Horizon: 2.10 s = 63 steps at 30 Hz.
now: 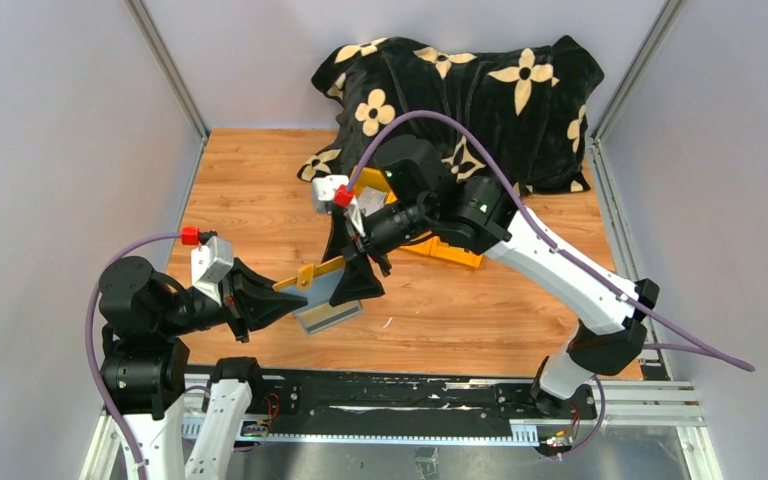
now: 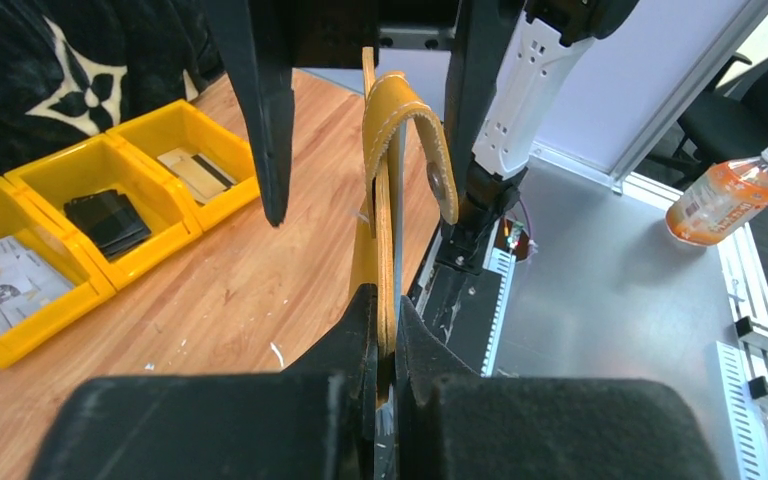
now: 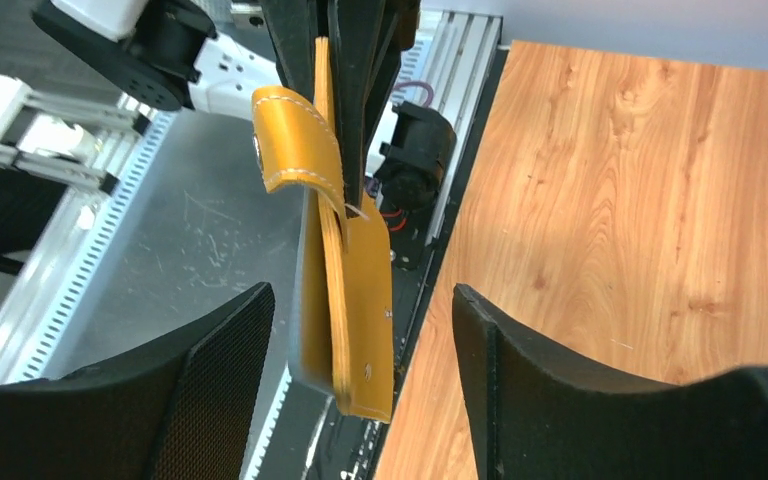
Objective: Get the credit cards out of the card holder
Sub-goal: Remove the credit card from the card holder.
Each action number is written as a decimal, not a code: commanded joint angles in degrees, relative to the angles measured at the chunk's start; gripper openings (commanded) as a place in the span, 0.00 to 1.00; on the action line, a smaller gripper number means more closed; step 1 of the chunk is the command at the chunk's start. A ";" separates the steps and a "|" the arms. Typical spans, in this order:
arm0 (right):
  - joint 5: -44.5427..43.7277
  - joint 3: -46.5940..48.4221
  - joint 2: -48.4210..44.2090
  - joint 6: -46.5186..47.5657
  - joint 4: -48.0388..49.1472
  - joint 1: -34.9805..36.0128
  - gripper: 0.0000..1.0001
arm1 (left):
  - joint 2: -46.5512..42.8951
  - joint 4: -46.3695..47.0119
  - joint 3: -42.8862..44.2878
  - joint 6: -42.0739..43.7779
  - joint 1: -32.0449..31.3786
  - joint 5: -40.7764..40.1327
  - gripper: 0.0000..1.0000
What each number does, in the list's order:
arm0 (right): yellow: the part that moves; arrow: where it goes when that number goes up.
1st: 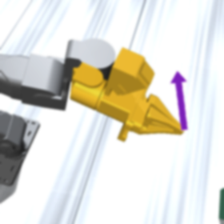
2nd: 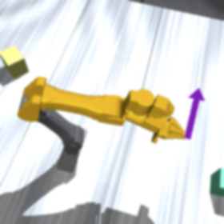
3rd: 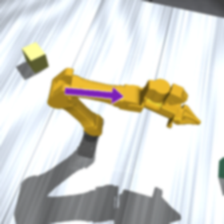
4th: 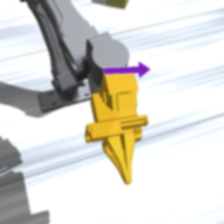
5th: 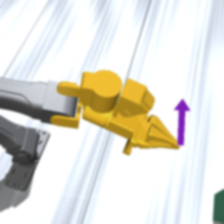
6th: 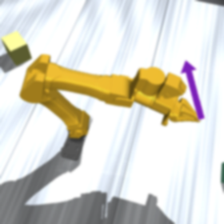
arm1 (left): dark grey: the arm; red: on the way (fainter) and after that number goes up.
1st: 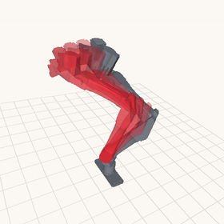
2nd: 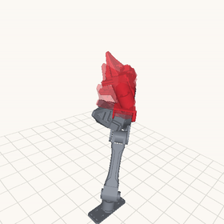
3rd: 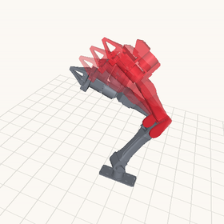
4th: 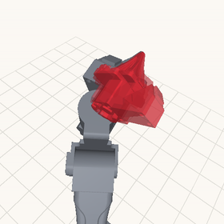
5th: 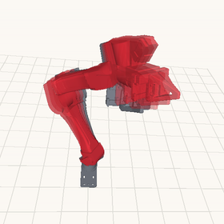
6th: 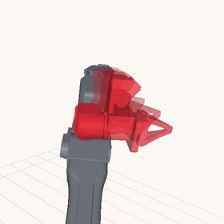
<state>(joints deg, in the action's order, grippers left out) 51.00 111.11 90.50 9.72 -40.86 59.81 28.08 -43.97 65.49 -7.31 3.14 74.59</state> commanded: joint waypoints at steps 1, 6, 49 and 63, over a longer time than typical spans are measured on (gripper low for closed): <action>-5.69 5.67 2.65 7.70 -10.64 2.91 0.66 | 0.60 -0.86 1.50 2.92 -0.15 -0.01 0.00; -5.30 9.54 5.47 6.67 -10.25 3.72 0.36 | 0.07 -0.86 1.92 4.64 -0.16 0.33 0.00; -22.70 -48.54 -18.18 -44.03 89.54 3.18 0.00 | 2.24 2.24 4.43 -8.80 -0.20 -4.21 0.53; -19.72 -42.87 -21.19 -28.64 65.94 3.30 0.38 | -1.91 8.36 0.87 -6.54 -0.10 -15.00 0.00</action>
<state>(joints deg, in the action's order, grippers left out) 28.27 61.60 71.70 -29.91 41.17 62.65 25.71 -34.50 64.64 -19.40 3.14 63.13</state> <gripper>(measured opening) 0.331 0.201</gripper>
